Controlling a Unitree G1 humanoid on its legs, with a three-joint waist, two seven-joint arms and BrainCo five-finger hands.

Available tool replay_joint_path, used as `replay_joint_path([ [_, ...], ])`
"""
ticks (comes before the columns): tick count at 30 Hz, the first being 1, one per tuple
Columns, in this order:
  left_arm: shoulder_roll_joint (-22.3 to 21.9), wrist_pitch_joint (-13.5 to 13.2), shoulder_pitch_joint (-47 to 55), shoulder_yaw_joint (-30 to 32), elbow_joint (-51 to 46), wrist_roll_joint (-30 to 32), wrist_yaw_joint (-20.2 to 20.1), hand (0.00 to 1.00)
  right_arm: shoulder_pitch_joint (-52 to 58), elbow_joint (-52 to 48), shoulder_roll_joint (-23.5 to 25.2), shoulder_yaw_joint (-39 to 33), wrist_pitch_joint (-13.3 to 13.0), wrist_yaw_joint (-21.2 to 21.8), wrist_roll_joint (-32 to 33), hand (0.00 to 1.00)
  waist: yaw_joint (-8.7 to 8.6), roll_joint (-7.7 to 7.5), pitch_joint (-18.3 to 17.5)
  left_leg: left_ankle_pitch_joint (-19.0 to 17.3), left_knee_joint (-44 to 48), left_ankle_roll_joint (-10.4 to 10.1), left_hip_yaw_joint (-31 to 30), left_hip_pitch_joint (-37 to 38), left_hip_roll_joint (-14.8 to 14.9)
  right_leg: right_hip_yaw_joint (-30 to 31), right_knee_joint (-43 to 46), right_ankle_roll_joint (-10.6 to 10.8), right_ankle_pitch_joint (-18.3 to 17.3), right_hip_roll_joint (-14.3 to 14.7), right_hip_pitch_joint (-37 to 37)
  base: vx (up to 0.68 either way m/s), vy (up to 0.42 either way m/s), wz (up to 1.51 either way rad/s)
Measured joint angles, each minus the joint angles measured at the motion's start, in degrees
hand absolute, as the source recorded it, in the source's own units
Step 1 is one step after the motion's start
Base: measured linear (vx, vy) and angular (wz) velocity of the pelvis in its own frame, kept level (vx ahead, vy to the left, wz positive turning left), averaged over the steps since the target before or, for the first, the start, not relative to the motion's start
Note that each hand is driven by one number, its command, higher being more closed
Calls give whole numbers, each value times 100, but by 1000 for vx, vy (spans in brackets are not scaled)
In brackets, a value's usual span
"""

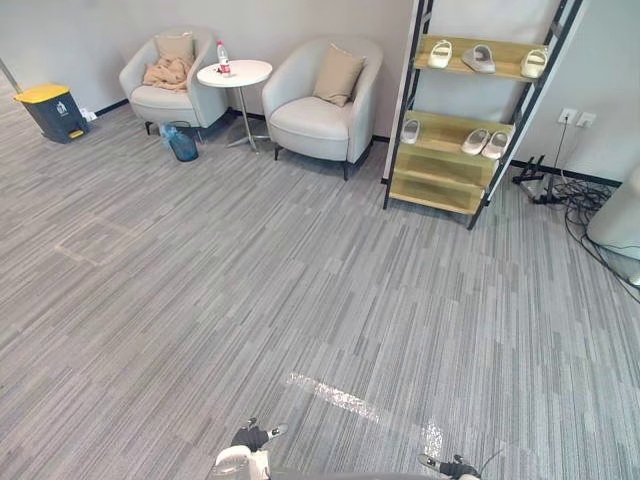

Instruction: Pick up cushions and gather them together orderly.

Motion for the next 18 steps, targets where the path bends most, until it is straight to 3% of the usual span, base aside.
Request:
replay_joint_path([
  [9,9,-7,36,19,74,-3,12,0,14,14,-6,-8,-11,18,150,0,-97,-39,-82,7,-200,-12,346,-5,96,175,86,5,-13,-8,-241,20,10,-16],
  [10,30,-7,42,90,175,-4,15,0,22,12,-4,-60,-52,39,267,0,-213,-45,-96,9,-227,-16,375,4,98,179,133,30,-54,-15,-276,85,5,-14],
  [14,67,-19,118,367,231,-7,28,0,22,23,39,-225,-113,121,457,0,-368,-98,-151,13,-127,-23,493,-18,81,166,424,22,-252,-88,-421,80,13,2],
  [16,157,-55,105,657,157,-51,42,0,19,11,186,-311,-152,149,599,0,-376,-336,-1,6,1116,-33,701,-564,-6,124,671,31,-465,-268,-409,-5,-8,25],
  [17,160,-63,68,815,67,-70,61,0,21,5,197,-289,-171,164,674,0,-379,-375,58,9,2182,-31,724,-1060,61,37,798,13,-568,-295,-413,-55,-29,29],
  [18,144,-65,52,850,44,-71,63,0,25,0,190,-268,-172,166,693,0,-379,-359,84,20,2503,-41,730,-1220,118,12,840,9,-614,-268,-396,-49,-9,25],
])
